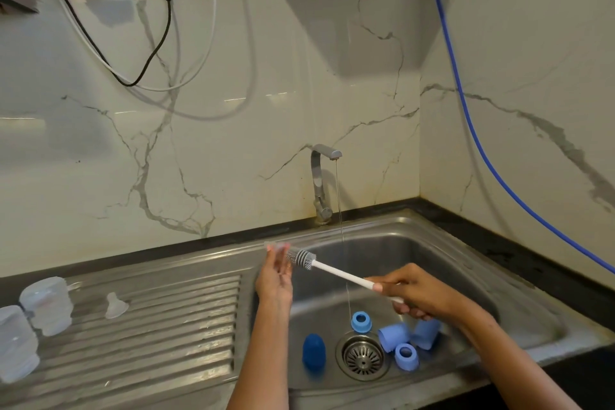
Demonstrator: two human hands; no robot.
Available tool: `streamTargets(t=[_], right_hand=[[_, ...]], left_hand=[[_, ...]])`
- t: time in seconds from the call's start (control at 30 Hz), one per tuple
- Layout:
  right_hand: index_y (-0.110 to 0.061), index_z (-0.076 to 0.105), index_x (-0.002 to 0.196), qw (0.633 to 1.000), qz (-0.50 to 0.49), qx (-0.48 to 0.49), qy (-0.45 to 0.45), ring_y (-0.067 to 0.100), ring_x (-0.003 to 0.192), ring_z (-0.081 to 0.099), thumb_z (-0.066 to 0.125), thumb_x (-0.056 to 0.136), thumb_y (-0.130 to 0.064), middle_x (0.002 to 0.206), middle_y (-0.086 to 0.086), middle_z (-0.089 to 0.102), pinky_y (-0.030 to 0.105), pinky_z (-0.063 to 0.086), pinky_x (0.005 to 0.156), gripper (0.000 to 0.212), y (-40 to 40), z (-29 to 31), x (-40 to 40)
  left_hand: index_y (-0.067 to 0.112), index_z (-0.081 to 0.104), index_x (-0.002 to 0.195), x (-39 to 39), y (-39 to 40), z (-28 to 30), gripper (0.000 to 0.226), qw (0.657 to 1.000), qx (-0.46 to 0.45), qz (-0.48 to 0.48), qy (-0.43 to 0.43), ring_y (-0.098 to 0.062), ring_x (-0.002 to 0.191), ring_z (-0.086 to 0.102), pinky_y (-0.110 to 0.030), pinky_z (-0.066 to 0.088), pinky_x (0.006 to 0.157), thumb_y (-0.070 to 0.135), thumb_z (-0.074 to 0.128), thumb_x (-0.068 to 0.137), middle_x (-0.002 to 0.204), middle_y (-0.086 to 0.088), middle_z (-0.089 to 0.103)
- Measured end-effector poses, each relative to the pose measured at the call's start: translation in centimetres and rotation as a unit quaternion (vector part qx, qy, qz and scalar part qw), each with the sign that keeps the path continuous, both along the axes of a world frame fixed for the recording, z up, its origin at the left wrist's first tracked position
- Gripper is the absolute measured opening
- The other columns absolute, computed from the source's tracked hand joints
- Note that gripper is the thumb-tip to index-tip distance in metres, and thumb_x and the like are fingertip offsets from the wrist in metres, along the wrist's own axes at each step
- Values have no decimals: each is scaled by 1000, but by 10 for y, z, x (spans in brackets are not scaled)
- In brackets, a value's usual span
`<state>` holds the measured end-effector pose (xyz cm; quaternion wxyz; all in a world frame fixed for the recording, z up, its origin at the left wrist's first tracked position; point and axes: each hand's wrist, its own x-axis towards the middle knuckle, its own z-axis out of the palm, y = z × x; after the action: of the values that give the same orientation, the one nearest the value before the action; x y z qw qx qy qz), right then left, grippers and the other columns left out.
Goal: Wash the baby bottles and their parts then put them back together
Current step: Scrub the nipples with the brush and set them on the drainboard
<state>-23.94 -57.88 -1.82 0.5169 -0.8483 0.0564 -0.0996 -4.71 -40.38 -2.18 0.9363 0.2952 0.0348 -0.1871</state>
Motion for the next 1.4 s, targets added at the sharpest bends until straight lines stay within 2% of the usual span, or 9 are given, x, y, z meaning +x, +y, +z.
streamTargets(t=[0.07, 0.2, 0.37, 0.47, 0.6, 0.77, 0.97, 1.2, 1.4], right_hand=[[-27, 69, 116, 999, -47, -6, -20, 6, 39, 40, 58, 95, -27, 50, -1, 48, 19, 31, 39, 24, -4, 0, -2], [-34, 57, 126, 991, -98, -40, -85, 3, 43, 42, 50, 99, -17, 50, -6, 51, 16, 34, 42, 33, 4, -4, 4], [-53, 47, 126, 990, -50, -106, -80, -1, 48, 43, 44, 100, -14, 53, -10, 52, 14, 38, 50, 46, 10, -8, 5], [-52, 48, 125, 989, -28, -127, -72, 0, 51, 45, 45, 100, -14, 54, -11, 52, 16, 40, 53, 46, 14, -10, 8], [-53, 45, 128, 982, -34, -170, -74, 2, 54, 42, 44, 100, -16, 58, -8, 48, 18, 39, 55, 46, 18, -11, 13], [-50, 27, 135, 958, -54, -277, -61, 7, 57, 39, 41, 102, -20, 65, 0, 46, 21, 34, 57, 46, 31, -9, 26], [-40, 49, 135, 981, -42, -182, -50, 14, 61, 40, 46, 100, -19, 66, 2, 46, 25, 37, 56, 42, 26, -8, 16], [-42, 41, 138, 974, -65, -212, -53, 7, 59, 42, 43, 101, -19, 67, 1, 47, 21, 37, 58, 43, 37, -6, 28], [-45, 48, 131, 989, -39, -136, -35, 1, 50, 39, 47, 99, -16, 61, -5, 43, 10, 36, 48, 43, 34, -10, 12]], left_hand=[[1, 61, 104, 3, 6, -4, 21, 999, 25, 34, -13, -18, 90, 66, -31, 50, 92, 12, 63, 87, 101, -12, 68], [-4, 63, 102, -6, -6, -9, 27, 979, 179, 60, -70, -25, 93, 68, -27, 58, 78, 10, 71, 80, 98, -16, 70], [-7, 63, 104, -8, -8, -7, 26, 977, 184, 67, -84, -25, 85, 68, -28, 57, 78, 4, 70, 81, 98, -19, 69], [-11, 62, 107, -6, -6, -6, 26, 977, 177, 80, -91, -21, 76, 66, -24, 57, 70, -3, 65, 83, 91, -18, 68], [-8, 64, 106, -6, -13, -7, 22, 956, 234, 99, -149, -23, 77, 66, -23, 58, 67, -1, 63, 86, 92, -20, 68], [-6, 68, 101, -10, -21, -9, 18, 923, 291, 106, -228, -25, 82, 68, -24, 58, 71, -2, 66, 84, 86, -18, 71], [-4, 69, 97, -5, -18, -12, 13, 930, 290, 143, -176, -24, 78, 66, -25, 54, 69, -2, 65, 84, 81, -13, 69], [-4, 68, 101, -10, -24, -14, 16, 916, 304, 99, -242, -22, 78, 68, -26, 56, 72, -4, 63, 85, 86, -18, 70], [4, 69, 89, -4, -18, -19, 12, 929, 301, 122, -177, -18, 73, 65, -25, 54, 66, -5, 62, 85, 79, -9, 68]])
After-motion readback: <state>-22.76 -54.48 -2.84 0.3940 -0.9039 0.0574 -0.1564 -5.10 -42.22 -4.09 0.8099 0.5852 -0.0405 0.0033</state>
